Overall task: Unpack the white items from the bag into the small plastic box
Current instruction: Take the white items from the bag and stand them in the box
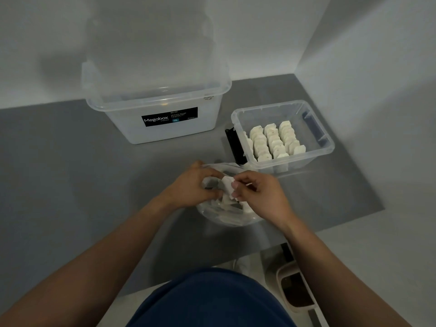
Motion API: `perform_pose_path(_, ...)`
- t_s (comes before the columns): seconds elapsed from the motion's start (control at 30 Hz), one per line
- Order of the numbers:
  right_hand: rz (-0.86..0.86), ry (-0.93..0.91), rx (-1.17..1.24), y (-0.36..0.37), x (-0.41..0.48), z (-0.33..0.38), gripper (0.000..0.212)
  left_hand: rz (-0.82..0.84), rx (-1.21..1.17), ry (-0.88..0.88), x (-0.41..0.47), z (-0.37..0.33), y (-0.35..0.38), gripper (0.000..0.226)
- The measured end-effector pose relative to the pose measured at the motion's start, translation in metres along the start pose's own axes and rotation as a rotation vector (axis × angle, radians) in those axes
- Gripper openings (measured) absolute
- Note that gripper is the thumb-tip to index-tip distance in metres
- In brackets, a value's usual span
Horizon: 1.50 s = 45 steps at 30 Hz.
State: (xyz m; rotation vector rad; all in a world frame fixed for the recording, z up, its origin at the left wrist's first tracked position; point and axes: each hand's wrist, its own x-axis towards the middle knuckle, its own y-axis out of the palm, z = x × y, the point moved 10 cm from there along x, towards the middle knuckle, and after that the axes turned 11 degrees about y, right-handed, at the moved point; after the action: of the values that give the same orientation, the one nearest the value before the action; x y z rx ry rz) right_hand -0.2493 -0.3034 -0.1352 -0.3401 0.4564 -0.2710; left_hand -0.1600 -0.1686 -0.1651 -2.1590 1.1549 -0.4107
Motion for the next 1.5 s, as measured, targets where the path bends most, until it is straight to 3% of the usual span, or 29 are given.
perform_pose_path(0.13, 0.015, 0.004, 0.060, 0.002, 0.003, -0.002, 0.018, -0.060, -0.082, -0.045, 0.000, 0.003, -0.007, 0.024)
perform_pose_path(0.2, -0.034, -0.053, -0.100, 0.001, 0.001, 0.005, 0.016, -0.088, -0.100, -0.078, -0.002, 0.005, -0.009, 0.021)
perform_pose_path(0.3, -0.125, -0.167, -0.379, 0.001, -0.006, 0.025, 0.029, -0.093, -0.091, -0.065, -0.002, 0.003, -0.009, 0.017)
perform_pose_path(0.4, -0.150, -0.282, -0.551, 0.006, -0.011, 0.042, 0.021, -0.117, -0.079, -0.045, -0.004, -0.002, -0.012, 0.022)
perform_pose_path(0.6, -0.389, -0.488, -0.490, -0.061, -0.025, 0.107, 0.019, -0.221, -0.162, -0.088, -0.016, 0.003, -0.024, 0.031)
perform_pose_path(0.73, -0.520, -0.457, -0.446, -0.111, 0.014, 0.139, 0.014, -0.341, -0.149, -0.091, -0.026, 0.006, -0.033, 0.030)
perform_pose_path(0.87, -0.408, -0.378, -0.642, -0.108, 0.080, 0.132, 0.015, -0.433, -0.087, -0.071, -0.031, 0.001, -0.038, 0.030)
perform_pose_path(1.1, -0.049, -0.297, -0.923, -0.056, 0.140, 0.088, 0.023, -0.462, -0.078, -0.072, -0.033, 0.004, -0.033, 0.041)
perform_pose_path(1.5, -0.190, -0.341, -0.985, -0.052, 0.166, 0.076, 0.012, -0.402, -0.104, -0.108, -0.030, 0.006, -0.030, 0.044)
